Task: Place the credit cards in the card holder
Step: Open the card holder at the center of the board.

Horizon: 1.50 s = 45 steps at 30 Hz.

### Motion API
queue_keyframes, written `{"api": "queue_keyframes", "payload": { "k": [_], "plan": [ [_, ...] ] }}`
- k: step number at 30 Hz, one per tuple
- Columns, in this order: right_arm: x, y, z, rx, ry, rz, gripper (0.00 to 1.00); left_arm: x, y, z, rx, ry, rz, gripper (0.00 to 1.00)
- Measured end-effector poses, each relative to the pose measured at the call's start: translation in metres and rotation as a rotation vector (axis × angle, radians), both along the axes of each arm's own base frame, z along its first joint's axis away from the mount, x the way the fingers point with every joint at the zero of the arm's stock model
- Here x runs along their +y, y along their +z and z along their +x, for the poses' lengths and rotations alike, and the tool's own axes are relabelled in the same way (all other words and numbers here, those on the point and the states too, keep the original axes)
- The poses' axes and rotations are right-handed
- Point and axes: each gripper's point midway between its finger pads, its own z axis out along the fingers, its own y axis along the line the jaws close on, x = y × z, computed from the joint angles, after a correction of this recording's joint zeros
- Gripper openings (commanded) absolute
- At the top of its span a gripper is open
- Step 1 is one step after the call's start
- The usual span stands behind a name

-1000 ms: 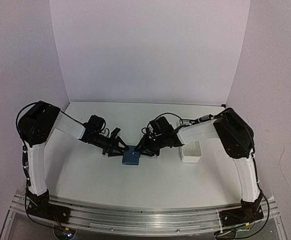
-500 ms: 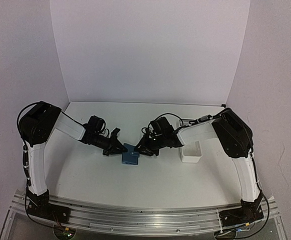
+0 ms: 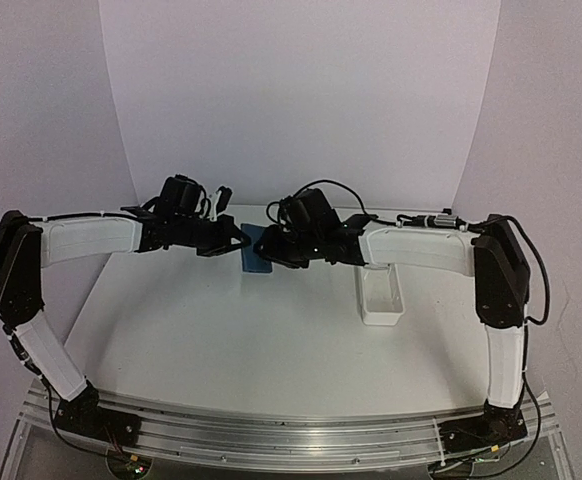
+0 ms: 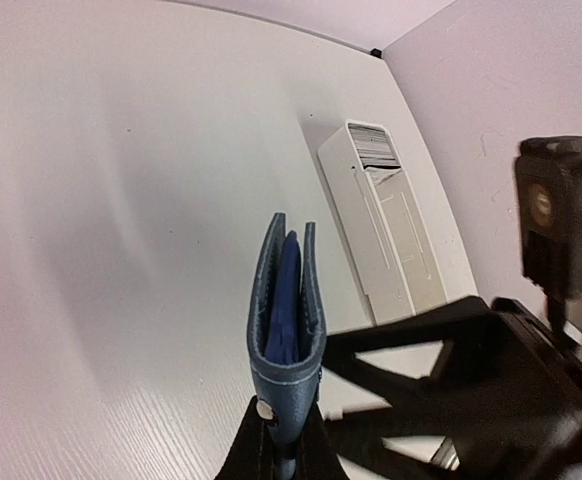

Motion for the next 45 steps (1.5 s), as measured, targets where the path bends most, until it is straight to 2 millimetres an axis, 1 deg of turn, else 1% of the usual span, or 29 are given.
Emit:
{"api": "queue_keyframes", "payload": {
  "k": [1, 3, 4, 5, 6, 7, 9, 10, 13, 16, 20, 21, 22, 26, 31, 34, 35, 36, 45],
  "plan": [
    [0.016, 0.025, -0.006, -0.060, 0.026, 0.020, 0.44, -0.004, 0.011, 0.000, -0.035, 0.010, 0.021, 0.00],
    [0.030, 0.042, -0.015, -0.102, 0.058, 0.027, 0.42, -0.007, 0.010, -0.003, -0.049, 0.019, 0.059, 0.00],
    [0.031, 0.043, -0.017, -0.105, 0.062, 0.026, 0.39, -0.007, 0.008, -0.004, -0.047, 0.021, 0.066, 0.00],
    [0.037, 0.046, -0.023, -0.118, 0.084, 0.018, 0.37, -0.005, 0.000, -0.008, -0.025, 0.027, 0.103, 0.00],
    [0.038, 0.047, -0.024, -0.123, 0.092, 0.011, 0.35, -0.004, -0.004, -0.009, -0.018, 0.032, 0.120, 0.00],
    [0.038, 0.047, -0.024, -0.124, 0.091, 0.011, 0.32, -0.004, -0.005, -0.010, -0.015, 0.032, 0.125, 0.00],
    [0.038, 0.045, -0.020, -0.136, 0.091, -0.004, 0.30, -0.002, -0.009, -0.011, -0.011, 0.035, 0.144, 0.00],
    [0.034, 0.040, -0.015, -0.139, 0.077, -0.027, 0.30, -0.001, -0.011, -0.011, -0.015, 0.036, 0.160, 0.00],
    [0.027, 0.030, -0.009, -0.143, 0.062, -0.071, 0.29, 0.001, -0.012, -0.011, -0.020, 0.038, 0.173, 0.00],
    [0.024, 0.020, -0.006, -0.137, 0.060, -0.097, 0.29, 0.001, -0.012, -0.011, -0.021, 0.037, 0.173, 0.00],
    [0.027, 0.004, -0.008, -0.112, 0.081, -0.114, 0.31, 0.001, -0.012, -0.011, -0.022, 0.037, 0.173, 0.00],
    [0.028, 0.002, -0.008, -0.110, 0.083, -0.114, 0.31, 0.001, -0.012, -0.011, -0.022, 0.037, 0.173, 0.00],
    [0.031, -0.002, -0.008, -0.102, 0.098, -0.115, 0.30, 0.001, -0.012, -0.011, -0.021, 0.038, 0.175, 0.00],
    [0.034, -0.003, -0.009, -0.098, 0.113, -0.113, 0.27, 0.002, -0.014, -0.011, -0.017, 0.040, 0.179, 0.00],
    [0.033, -0.003, -0.008, -0.105, 0.107, -0.121, 0.15, 0.001, -0.013, -0.012, -0.015, 0.034, 0.175, 0.00],
    [0.033, -0.002, -0.007, -0.115, 0.099, -0.127, 0.10, 0.001, -0.013, -0.012, -0.013, 0.032, 0.174, 0.00],
    [0.032, -0.002, -0.007, -0.118, 0.098, -0.132, 0.07, 0.001, -0.013, -0.012, -0.014, 0.031, 0.173, 0.00],
    [0.032, -0.002, -0.007, -0.118, 0.096, -0.135, 0.00, 0.001, -0.013, -0.012, -0.013, 0.030, 0.173, 0.00],
    [0.030, -0.002, -0.006, -0.134, 0.095, -0.158, 0.00, 0.000, -0.013, -0.013, -0.022, 0.021, 0.177, 0.00]
  ]
}}
